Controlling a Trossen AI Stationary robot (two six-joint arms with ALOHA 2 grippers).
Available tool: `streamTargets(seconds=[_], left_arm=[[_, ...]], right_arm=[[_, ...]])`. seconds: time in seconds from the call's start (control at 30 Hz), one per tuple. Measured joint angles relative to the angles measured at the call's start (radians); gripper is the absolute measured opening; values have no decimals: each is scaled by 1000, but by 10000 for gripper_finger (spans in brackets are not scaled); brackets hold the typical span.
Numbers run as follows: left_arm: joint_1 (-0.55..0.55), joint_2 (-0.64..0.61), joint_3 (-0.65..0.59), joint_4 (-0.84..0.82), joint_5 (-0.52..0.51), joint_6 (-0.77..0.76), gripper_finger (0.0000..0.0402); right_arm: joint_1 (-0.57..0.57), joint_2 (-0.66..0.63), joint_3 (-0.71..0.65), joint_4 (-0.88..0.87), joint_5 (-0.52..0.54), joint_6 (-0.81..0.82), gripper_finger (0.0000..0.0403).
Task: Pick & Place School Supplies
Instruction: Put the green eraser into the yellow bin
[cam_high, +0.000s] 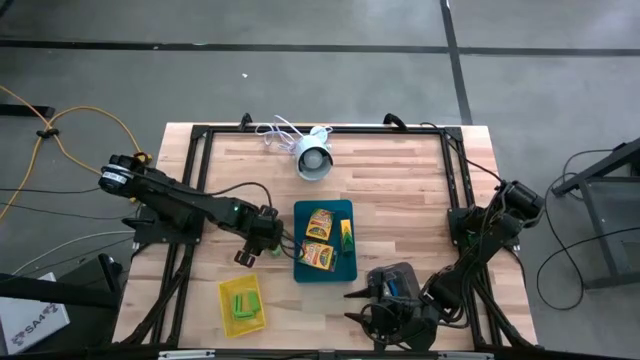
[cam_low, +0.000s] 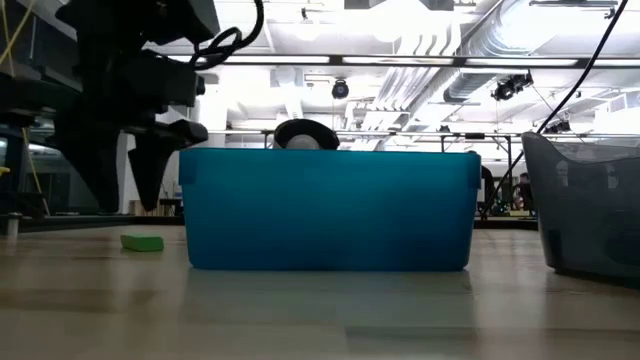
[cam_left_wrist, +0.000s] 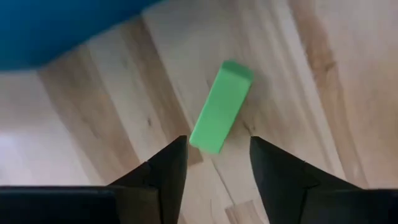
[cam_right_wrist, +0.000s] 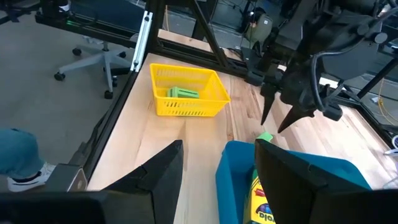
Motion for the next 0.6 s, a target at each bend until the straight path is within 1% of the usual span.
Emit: streamTargets(seconds=[0.1, 0.3, 0.6], left_arm=[[2, 0, -2, 27, 7, 47, 179], [2, 14, -2, 60, 21, 115, 183], [-1, 110, -2, 117, 33, 159, 183]], right_arm=[[-3, 0, 0, 0, 3, 0, 190], [-6, 0, 0, 0, 2, 2, 190], [-6, 0, 0, 0, -1, 3, 190]])
